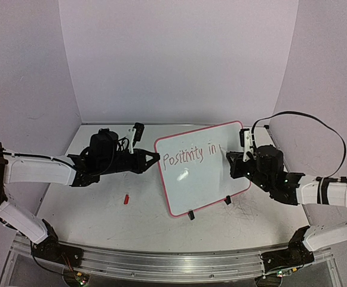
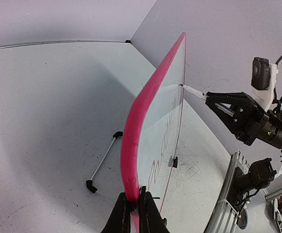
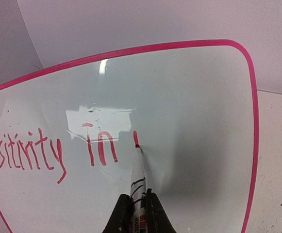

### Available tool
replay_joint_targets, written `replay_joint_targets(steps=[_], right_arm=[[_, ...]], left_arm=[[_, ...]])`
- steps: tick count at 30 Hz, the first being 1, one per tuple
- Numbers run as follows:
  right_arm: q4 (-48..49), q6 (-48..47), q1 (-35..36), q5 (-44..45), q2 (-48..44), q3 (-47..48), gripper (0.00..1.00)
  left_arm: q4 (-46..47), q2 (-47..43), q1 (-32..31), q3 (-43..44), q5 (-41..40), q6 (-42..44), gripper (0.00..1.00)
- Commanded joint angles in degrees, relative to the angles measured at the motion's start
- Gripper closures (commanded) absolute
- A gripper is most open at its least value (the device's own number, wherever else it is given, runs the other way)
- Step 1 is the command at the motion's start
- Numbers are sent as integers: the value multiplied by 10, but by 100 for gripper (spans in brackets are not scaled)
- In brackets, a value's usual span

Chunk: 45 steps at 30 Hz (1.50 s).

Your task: Write a sentence on the whiteboard

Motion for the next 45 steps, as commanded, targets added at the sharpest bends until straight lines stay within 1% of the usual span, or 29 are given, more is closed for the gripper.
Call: replay_joint_targets(steps=[1, 8, 21, 35, 45], right_arm=[[-14, 14, -2, -8, -15, -15, 100], [-15, 20, -2, -5, -21, -20, 100], [9, 15, -2, 35, 7, 14, 100], [17, -3, -2, 45, 32, 46, 100], [3, 6, -2, 31, 16, 32, 100]], left_arm=[[-11, -4, 2, 25, -21, 24, 100], [-11, -4, 2, 26, -20, 24, 100], [-11, -9, 2, 21, -21, 23, 100], [-11, -12, 2, 17, -23, 24, 100], [-11, -11, 2, 18, -24, 25, 100]])
